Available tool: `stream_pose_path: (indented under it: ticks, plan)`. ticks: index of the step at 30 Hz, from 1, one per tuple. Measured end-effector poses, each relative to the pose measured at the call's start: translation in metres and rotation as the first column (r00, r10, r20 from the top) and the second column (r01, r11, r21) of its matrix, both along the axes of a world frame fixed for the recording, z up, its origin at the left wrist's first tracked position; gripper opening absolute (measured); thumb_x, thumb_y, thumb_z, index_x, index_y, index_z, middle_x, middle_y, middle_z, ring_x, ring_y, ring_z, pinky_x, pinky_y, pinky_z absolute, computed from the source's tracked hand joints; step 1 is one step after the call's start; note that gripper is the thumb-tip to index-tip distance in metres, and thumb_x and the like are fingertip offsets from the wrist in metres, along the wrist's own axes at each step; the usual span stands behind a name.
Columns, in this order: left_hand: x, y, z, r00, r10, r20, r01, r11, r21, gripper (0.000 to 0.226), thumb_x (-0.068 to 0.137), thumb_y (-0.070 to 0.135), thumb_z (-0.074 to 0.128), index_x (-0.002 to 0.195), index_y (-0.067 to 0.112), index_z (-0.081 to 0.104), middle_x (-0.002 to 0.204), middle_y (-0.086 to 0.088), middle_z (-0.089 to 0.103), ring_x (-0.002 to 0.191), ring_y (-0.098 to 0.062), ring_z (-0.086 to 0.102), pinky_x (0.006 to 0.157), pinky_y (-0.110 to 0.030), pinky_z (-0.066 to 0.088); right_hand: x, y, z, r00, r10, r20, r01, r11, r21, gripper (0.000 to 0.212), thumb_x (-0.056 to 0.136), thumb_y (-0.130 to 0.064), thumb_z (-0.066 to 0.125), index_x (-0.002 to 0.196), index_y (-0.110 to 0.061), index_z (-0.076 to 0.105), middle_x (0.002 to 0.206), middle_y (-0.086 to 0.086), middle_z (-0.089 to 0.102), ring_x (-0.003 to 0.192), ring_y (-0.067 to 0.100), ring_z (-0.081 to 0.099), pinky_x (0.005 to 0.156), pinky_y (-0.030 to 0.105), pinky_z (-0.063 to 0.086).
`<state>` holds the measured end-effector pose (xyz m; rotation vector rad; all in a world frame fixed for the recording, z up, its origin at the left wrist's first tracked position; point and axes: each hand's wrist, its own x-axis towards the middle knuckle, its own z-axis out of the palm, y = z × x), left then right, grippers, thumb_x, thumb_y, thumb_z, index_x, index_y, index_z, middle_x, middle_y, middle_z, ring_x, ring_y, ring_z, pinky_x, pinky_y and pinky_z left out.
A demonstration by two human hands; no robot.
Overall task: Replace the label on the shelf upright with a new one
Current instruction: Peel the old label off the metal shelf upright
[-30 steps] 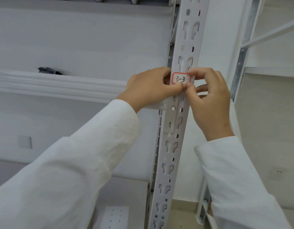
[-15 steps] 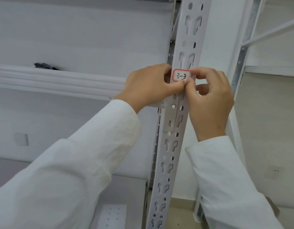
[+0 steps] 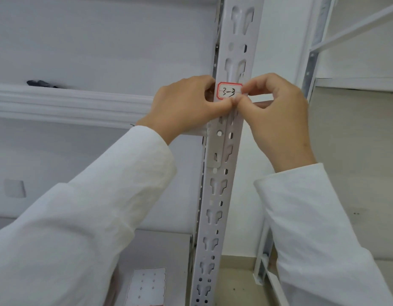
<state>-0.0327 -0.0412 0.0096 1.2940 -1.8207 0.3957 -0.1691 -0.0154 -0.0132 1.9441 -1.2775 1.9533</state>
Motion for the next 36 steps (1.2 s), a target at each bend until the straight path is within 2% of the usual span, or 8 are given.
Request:
stream_pose_path:
  ticks: [9, 17, 22, 26, 29, 31, 33, 36]
  plan:
    - [0.000, 0.000, -0.001, 1.000, 0.007, 0.001, -0.007, 1.000, 0.005, 0.044, 0.078, 0.066, 0.047, 0.065, 0.024, 0.040, 0.068, 0.010, 0.054, 0.071, -0.016, 0.052, 0.053, -0.026, 0.028, 0.001, 0.005, 0.000, 0.994, -0.110, -0.013, 0.110, 0.994, 0.002, 0.010, 0.083, -0.027, 0.059, 0.090, -0.030, 0.066, 0.096, -0.008, 0.062, 0.072, 0.011, 0.063, 0.070, 0.031, 0.048]
    - [-0.001, 0.004, 0.000, 1.000, 0.013, -0.007, -0.013, 1.000, 0.018, 0.040, 0.079, 0.061, 0.047, 0.060, 0.028, 0.035, 0.063, 0.012, 0.049, 0.060, -0.008, 0.045, 0.052, -0.025, 0.026, 0.004, 0.012, 0.002, 0.984, -0.166, -0.061, 0.169, 0.985, 0.040, 0.019, 0.086, -0.032, 0.056, 0.101, -0.032, 0.067, 0.101, -0.009, 0.063, 0.082, 0.016, 0.062, 0.059, 0.025, 0.038]
    - [-0.002, 0.005, -0.001, 1.000, 0.016, -0.011, -0.015, 1.000, 0.019, 0.041, 0.078, 0.062, 0.046, 0.060, 0.028, 0.035, 0.063, 0.012, 0.049, 0.063, -0.010, 0.047, 0.052, -0.025, 0.027, 0.006, 0.015, 0.004, 0.984, -0.161, -0.077, 0.167, 0.982, 0.084, 0.020, 0.085, -0.036, 0.056, 0.103, -0.034, 0.066, 0.104, -0.010, 0.061, 0.087, 0.016, 0.061, 0.064, 0.027, 0.037]
    - [-0.001, 0.004, -0.001, 1.000, 0.020, -0.016, -0.020, 1.000, 0.016, 0.042, 0.078, 0.062, 0.046, 0.062, 0.025, 0.037, 0.065, 0.011, 0.051, 0.071, -0.017, 0.050, 0.052, -0.025, 0.027, 0.005, 0.015, 0.006, 0.999, -0.028, -0.022, 0.030, 0.992, 0.120, 0.017, 0.082, -0.032, 0.060, 0.097, -0.031, 0.066, 0.091, -0.005, 0.064, 0.082, 0.015, 0.060, 0.072, 0.032, 0.049]
    - [-0.001, 0.004, 0.000, 1.000, 0.021, -0.009, -0.021, 0.999, 0.024, 0.040, 0.077, 0.061, 0.046, 0.064, 0.024, 0.039, 0.067, 0.011, 0.052, 0.072, -0.017, 0.050, 0.052, -0.025, 0.027, 0.004, 0.015, 0.006, 0.987, 0.148, 0.058, -0.158, 0.955, 0.252, 0.005, 0.080, -0.024, 0.062, 0.077, -0.026, 0.065, 0.067, -0.010, 0.060, 0.063, 0.008, 0.055, 0.065, 0.033, 0.051]
    - [0.000, 0.005, 0.000, 1.000, 0.019, -0.003, -0.019, 0.999, 0.028, 0.039, 0.076, 0.062, 0.046, 0.067, 0.024, 0.042, 0.069, 0.010, 0.054, 0.072, -0.017, 0.050, 0.053, -0.024, 0.027, 0.004, 0.014, 0.004, 0.969, 0.210, 0.132, -0.240, 0.931, 0.275, 0.008, 0.079, -0.022, 0.063, 0.072, -0.024, 0.062, 0.062, -0.010, 0.060, 0.059, 0.007, 0.056, 0.070, 0.039, 0.056]
    - [-0.001, 0.005, 0.000, 1.000, 0.011, -0.006, -0.011, 1.000, 0.024, 0.038, 0.078, 0.063, 0.047, 0.069, 0.026, 0.044, 0.070, 0.011, 0.055, 0.071, -0.015, 0.050, 0.053, -0.024, 0.027, 0.003, 0.010, 0.003, 0.976, 0.163, 0.144, -0.187, 0.966, 0.176, 0.004, 0.080, -0.023, 0.063, 0.081, -0.026, 0.060, 0.060, -0.011, 0.057, 0.061, 0.008, 0.057, 0.071, 0.039, 0.054]
    - [0.000, 0.004, -0.001, 1.000, 0.002, -0.011, -0.002, 1.000, 0.014, 0.036, 0.078, 0.064, 0.048, 0.075, 0.028, 0.050, 0.077, 0.012, 0.060, 0.078, -0.015, 0.055, 0.055, -0.023, 0.030, -0.002, 0.010, 0.005, 0.994, 0.074, 0.086, -0.082, 0.992, 0.095, 0.015, 0.082, -0.027, 0.061, 0.096, -0.029, 0.060, 0.059, -0.012, 0.052, 0.059, 0.004, 0.050, 0.067, 0.029, 0.044]
